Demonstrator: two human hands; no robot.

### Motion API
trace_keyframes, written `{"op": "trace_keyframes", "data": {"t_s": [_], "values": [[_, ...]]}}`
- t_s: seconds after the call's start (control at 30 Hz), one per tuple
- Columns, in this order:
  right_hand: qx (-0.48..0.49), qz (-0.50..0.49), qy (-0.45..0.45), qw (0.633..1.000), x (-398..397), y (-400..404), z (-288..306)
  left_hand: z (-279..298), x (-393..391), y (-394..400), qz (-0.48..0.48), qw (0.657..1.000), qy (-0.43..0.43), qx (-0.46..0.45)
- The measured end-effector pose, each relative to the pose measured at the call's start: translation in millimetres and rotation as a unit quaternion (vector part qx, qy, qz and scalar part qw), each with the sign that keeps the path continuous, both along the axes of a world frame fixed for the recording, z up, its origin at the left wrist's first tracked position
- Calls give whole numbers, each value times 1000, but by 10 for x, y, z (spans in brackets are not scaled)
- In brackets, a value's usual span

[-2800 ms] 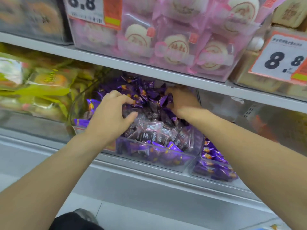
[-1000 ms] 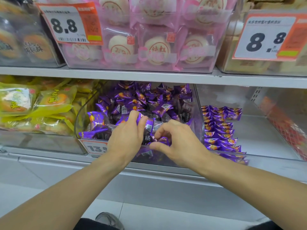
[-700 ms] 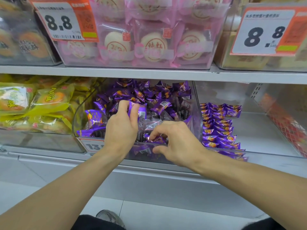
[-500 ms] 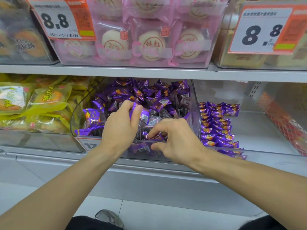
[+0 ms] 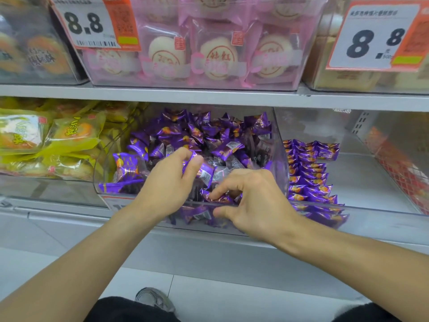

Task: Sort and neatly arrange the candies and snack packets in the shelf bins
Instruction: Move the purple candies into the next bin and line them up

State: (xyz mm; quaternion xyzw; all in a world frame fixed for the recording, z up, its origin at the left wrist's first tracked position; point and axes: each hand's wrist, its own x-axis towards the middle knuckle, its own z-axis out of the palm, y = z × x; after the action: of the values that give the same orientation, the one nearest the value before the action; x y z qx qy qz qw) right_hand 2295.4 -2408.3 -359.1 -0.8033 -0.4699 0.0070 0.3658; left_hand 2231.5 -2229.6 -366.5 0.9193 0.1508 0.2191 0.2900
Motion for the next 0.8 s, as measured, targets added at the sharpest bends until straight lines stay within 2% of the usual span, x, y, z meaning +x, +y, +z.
{"op": "trace_keyframes", "data": {"t_s": [0.27,0.4,0.53,0.7,0.73,0.8], "values": [[-19,11,68,997,-209,-187,20,-9,-167,-92,-87,992,77,-45],[44,-30,188,981,-56,-269,183,115,-182,-165,-92,978,1,-187],[91,-46,254,962,-10,-340,342,267,-178,-282,-114,926,-81,-349],[140,-43,307,940,84,-589,574,400,-190,-427,-178,832,-85,-519],[144,-41,324,934,99,-645,583,419,-170,-473,-173,821,-87,-538],[156,-51,357,920,136,-736,567,415,-119,-568,-143,829,-91,-533]]}}
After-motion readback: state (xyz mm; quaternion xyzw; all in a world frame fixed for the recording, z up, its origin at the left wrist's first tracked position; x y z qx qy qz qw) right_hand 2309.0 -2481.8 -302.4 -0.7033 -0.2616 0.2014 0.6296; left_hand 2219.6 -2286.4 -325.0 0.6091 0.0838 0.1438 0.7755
